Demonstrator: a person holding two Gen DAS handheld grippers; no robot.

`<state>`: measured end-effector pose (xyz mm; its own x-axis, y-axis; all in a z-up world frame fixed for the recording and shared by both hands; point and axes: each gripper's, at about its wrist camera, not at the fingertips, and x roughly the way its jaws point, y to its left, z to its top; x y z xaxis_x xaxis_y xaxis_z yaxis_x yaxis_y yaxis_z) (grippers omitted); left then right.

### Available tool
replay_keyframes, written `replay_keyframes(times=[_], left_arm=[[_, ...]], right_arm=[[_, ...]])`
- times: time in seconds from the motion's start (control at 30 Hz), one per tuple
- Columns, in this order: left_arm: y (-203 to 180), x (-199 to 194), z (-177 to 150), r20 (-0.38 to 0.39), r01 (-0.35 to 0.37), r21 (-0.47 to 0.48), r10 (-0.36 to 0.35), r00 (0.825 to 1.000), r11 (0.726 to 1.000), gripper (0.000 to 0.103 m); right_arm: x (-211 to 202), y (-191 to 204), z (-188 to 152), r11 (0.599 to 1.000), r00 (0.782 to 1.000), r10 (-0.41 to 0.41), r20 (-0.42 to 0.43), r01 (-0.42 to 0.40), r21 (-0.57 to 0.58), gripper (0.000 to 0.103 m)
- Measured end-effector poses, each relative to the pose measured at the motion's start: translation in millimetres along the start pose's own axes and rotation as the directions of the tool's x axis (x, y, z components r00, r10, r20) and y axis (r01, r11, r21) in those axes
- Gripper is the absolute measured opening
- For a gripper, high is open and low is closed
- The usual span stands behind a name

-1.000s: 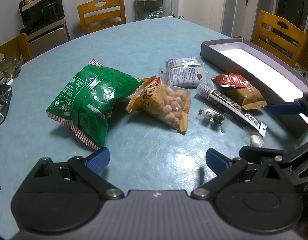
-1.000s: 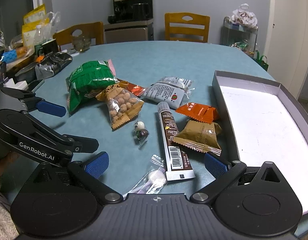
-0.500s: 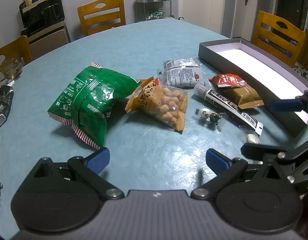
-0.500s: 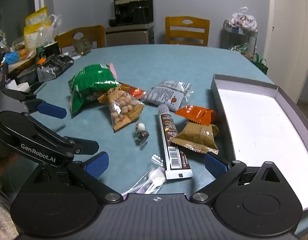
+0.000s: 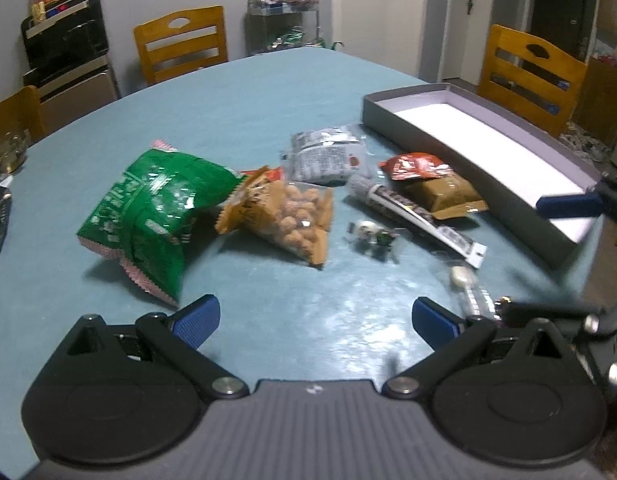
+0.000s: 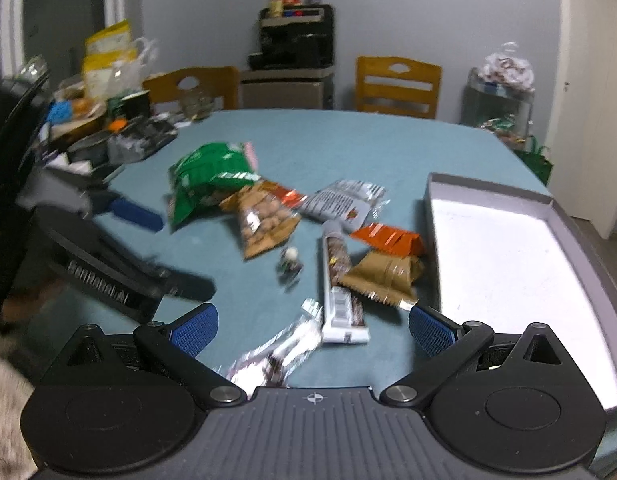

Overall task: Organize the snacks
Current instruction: 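Grasp the wrapped chocolate candy with the right gripper while the left gripper grasps the pink lollipop packet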

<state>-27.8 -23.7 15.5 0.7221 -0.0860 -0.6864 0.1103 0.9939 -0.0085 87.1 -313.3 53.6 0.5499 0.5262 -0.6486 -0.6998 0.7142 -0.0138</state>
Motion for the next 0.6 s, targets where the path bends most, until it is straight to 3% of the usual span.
replay_keyframes(times=[0.2,0.47,0.53,0.6], left_arm=[[-22,2,-3,-0.047,0.001,0.082,0.003,0.999,0.997,0.103],[-50,1,-10,-0.060,0.084,0.112,-0.078,0.995,0.990,0.103],[-53,-2,-12,-0.053,0.099,0.100,-0.094,0.994,0.990,0.103],[-54,-4,-14,-0.050,0.107,0.089,-0.103,0.993,0.990,0.103]], right_arm=[[-11,-2,-15,0.998,0.998,0.055,-0.016,-0.055,0.001,0.103],[-23,-5,-33,0.997,0.997,0.074,-0.032,-0.074,0.007,0.102],[-23,-5,-38,0.997,0.997,0.070,-0.030,-0.070,-0.006,0.099],[-22,-3,-41,0.998,0.998,0.063,-0.025,-0.063,-0.026,0.089]])
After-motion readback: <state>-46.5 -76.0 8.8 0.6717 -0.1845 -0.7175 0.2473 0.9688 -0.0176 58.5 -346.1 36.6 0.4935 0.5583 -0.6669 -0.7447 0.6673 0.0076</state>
